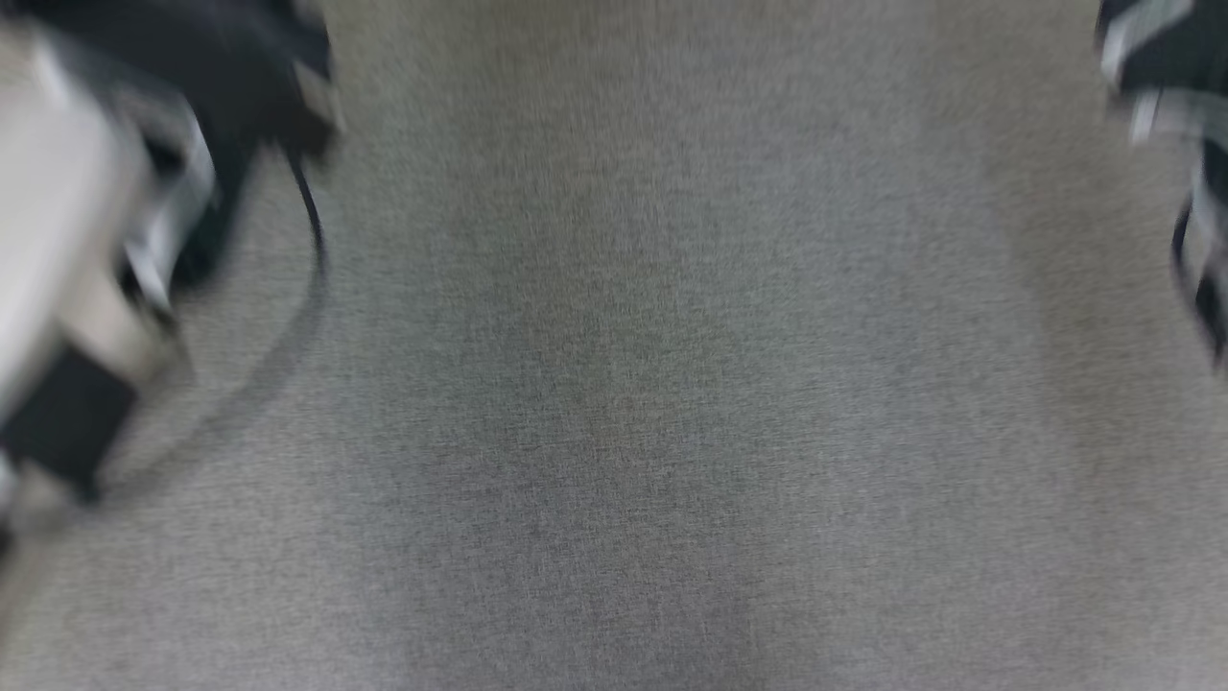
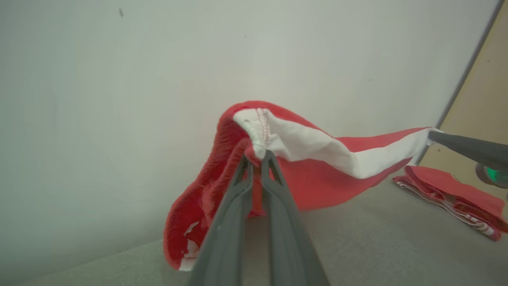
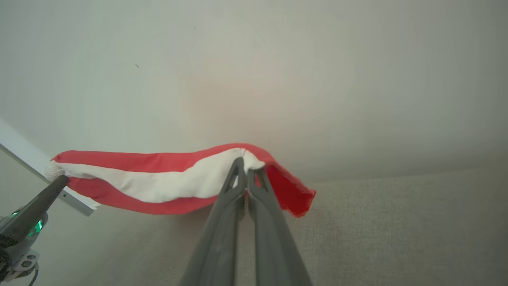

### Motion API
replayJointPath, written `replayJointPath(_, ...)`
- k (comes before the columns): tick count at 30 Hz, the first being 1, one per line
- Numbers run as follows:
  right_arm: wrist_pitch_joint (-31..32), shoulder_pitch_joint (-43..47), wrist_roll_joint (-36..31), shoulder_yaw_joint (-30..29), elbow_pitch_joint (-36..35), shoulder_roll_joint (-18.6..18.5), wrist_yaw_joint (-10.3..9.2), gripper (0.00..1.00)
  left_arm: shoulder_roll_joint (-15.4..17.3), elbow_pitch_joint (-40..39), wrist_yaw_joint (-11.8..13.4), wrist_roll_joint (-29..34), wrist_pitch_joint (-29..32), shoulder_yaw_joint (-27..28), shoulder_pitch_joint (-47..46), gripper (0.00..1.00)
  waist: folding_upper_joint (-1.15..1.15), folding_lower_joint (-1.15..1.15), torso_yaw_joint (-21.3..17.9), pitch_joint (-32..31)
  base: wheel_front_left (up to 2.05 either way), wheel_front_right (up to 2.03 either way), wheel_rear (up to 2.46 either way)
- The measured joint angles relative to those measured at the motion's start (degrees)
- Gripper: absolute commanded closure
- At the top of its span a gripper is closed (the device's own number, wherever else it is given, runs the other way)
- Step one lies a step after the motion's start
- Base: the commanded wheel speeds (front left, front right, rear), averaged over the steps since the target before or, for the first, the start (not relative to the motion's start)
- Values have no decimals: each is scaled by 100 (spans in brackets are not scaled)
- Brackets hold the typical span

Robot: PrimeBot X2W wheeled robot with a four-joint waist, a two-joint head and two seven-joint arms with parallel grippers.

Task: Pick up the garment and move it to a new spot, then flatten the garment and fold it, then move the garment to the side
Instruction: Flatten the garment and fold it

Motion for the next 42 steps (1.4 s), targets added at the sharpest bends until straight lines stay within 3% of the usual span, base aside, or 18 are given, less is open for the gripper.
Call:
replayJointPath(5,-89,1929,176,-349,-754,-260,-1,100,212,-1079,422,355,-1,24,1847,100,0,-1,26,-451,0,0,0)
replayJointPath(12,-122,4172,-16,-936,-1385,-227,0,100,265,-1976,797,667,-1,383,3928,100,-1,-2,50,-1047,0,0,0)
replayJointPath(19,85,5895,-392,-1515,-1828,215,0,100,78,-1980,789,1091,0,572,5412,100,-1,-1,58,-1601,0,0,0)
replayJointPath(31,1060,8309,-668,-2137,-2642,1683,0,100,-59,-1850,719,1675,-1,1383,7448,100,-1,0,98,-2511,0,0,0)
replayJointPath(36,1234,8554,-842,-2409,-2840,1996,0,100,-158,-1845,627,1772,-1,1405,7669,100,-2,0,171,-2710,0,0,0)
replayJointPath(42,1392,8251,-1000,-2835,-2967,2150,0,100,-419,-1768,460,1895,-1,1333,7663,100,-1,0,301,-2840,0,0,0)
